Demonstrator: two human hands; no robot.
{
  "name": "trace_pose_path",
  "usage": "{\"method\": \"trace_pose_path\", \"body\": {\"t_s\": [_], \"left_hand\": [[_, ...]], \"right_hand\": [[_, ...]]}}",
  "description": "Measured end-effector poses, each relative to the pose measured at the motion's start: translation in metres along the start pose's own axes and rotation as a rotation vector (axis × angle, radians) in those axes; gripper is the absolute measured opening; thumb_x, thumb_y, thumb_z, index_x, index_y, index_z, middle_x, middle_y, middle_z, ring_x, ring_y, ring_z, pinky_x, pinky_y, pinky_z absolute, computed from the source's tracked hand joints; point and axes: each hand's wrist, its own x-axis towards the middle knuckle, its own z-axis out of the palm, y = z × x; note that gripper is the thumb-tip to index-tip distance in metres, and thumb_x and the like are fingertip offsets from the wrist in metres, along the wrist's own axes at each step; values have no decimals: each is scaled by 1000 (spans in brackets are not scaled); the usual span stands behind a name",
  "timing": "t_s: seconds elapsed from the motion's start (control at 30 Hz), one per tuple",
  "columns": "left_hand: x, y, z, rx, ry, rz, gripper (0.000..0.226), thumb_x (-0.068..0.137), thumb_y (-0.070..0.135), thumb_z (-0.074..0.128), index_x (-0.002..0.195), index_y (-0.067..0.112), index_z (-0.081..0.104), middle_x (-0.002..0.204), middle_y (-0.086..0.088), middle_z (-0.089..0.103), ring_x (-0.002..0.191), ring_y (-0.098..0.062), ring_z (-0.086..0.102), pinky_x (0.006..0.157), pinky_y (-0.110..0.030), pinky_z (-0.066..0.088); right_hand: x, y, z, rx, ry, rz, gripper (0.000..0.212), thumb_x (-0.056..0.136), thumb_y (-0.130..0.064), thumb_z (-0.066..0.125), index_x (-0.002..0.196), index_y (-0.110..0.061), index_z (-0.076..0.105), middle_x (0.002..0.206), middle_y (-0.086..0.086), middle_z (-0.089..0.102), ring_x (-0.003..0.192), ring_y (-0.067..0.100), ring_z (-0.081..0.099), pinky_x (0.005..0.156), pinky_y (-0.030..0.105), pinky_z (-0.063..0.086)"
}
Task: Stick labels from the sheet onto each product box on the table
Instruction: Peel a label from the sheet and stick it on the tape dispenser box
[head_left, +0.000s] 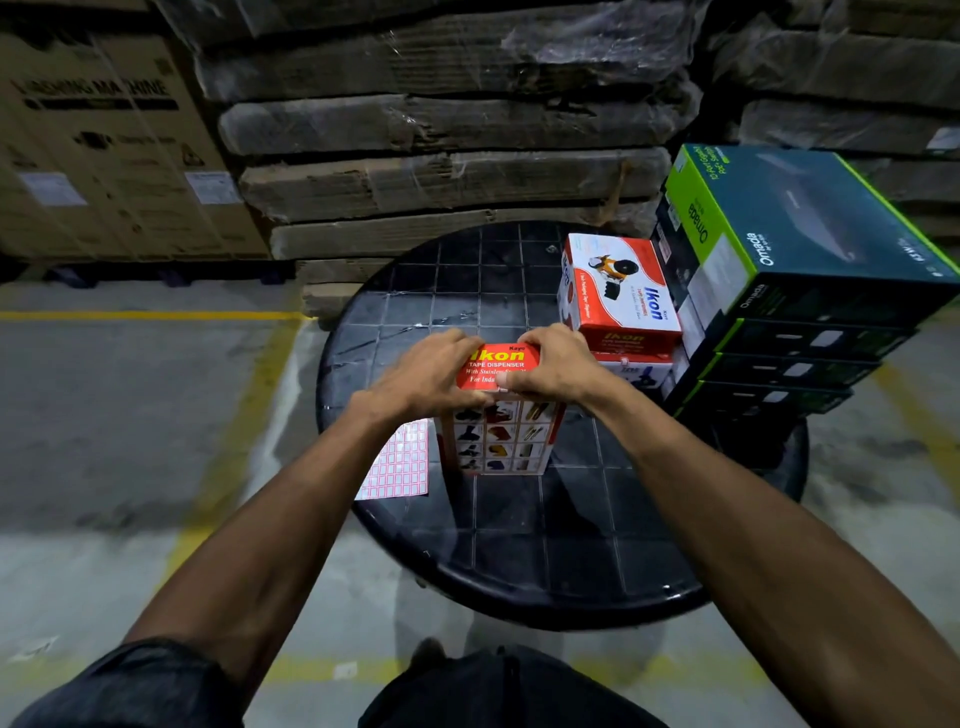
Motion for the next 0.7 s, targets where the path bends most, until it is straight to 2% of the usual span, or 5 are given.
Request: {"method": "trace_pose_path", "body": {"t_s": [0.17, 0.37, 0.57, 0.63, 0.7], "left_hand": [[-1, 1, 0, 18, 1, -2, 77, 81, 52, 70, 142, 17, 39, 131, -4, 49, 113, -15, 47, 92, -27, 38], [-5, 2, 1, -21, 35, 5, 79, 79, 51, 73, 141, 15, 39, 132, -5, 50, 115, -17, 47, 93, -29, 39], [-8, 5, 15, -11, 239, 44, 75, 71, 47, 79, 129, 11, 49, 122, -7, 55, 113, -21, 48, 100, -35, 38], [-11, 8, 27, 21, 316, 61, 68, 70, 41, 80, 122, 9, 51, 118, -9, 58, 111, -23, 51, 110, -46, 31], [-17, 10, 45, 75, 347, 53, 61, 71, 37, 79, 118, 8, 52, 118, -10, 59, 112, -26, 52, 113, -46, 24]], "right_hand": [[1, 0, 2, 39, 15, 13, 64, 70, -45, 82, 122, -18, 57, 115, 4, 54, 105, 23, 55, 87, 41, 55], [-15, 10, -6, 41, 21, -36, 64, 92, -43, 61, 145, -14, 40, 134, 9, 41, 125, 26, 40, 107, 46, 41], [-32, 13, -9, 104, 166, -104, 41, 89, -24, 70, 126, -14, 58, 128, 3, 50, 116, 15, 47, 100, 29, 39], [-37, 17, -3, 140, 218, -90, 29, 89, -20, 70, 117, -16, 62, 124, 0, 51, 112, 12, 47, 97, 30, 43], [-40, 24, 10, 150, 234, -84, 22, 89, -18, 70, 110, -17, 63, 123, -1, 52, 112, 11, 47, 98, 33, 46]]}}
